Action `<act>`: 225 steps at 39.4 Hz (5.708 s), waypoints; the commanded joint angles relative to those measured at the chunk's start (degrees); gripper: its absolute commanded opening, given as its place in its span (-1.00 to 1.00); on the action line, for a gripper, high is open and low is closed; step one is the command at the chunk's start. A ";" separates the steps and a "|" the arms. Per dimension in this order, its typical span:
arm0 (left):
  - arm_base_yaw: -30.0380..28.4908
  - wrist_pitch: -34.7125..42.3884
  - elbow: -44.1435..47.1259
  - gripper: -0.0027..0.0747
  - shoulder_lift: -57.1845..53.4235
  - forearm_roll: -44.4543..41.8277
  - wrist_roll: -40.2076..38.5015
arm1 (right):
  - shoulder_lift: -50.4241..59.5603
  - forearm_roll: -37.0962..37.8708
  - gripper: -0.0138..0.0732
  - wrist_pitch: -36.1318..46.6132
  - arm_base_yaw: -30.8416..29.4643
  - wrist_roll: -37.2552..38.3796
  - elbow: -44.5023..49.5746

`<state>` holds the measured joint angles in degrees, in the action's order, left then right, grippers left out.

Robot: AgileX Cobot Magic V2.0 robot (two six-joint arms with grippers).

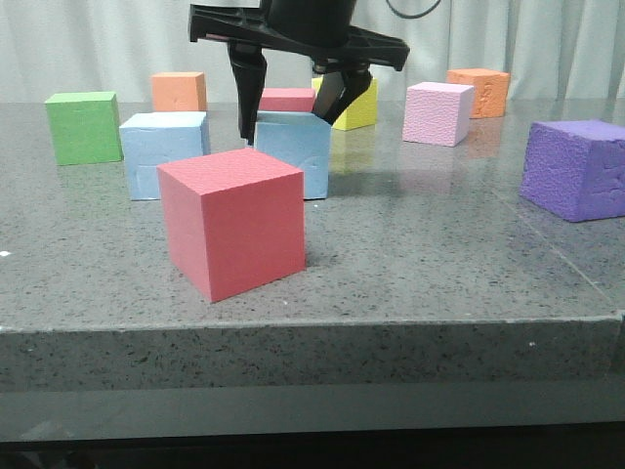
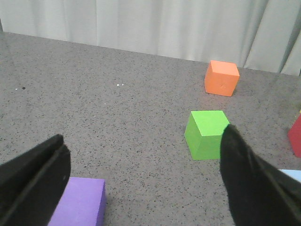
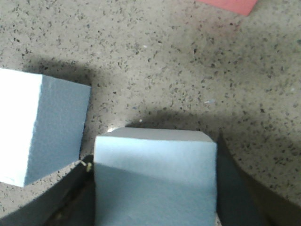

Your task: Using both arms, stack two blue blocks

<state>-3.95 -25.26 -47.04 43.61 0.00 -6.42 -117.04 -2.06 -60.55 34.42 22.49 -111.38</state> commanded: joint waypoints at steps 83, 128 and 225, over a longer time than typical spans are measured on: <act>-0.11 5.00 -2.19 0.67 -0.04 0.40 -0.14 | 51.57 4.79 -0.83 6.48 -22.53 -8.70 34.57; 14.76 -0.14 -10.66 0.67 8.76 1.17 0.93 | 90.90 10.83 -0.84 29.99 -22.62 -14.56 77.24; 31.66 -43.82 -61.72 -0.17 55.27 4.92 -6.91 | 90.90 8.18 -0.84 29.99 -22.62 -14.56 77.24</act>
<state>25.92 -71.23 -106.84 101.54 4.13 -14.00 -25.81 5.72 -35.23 12.17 8.58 -32.61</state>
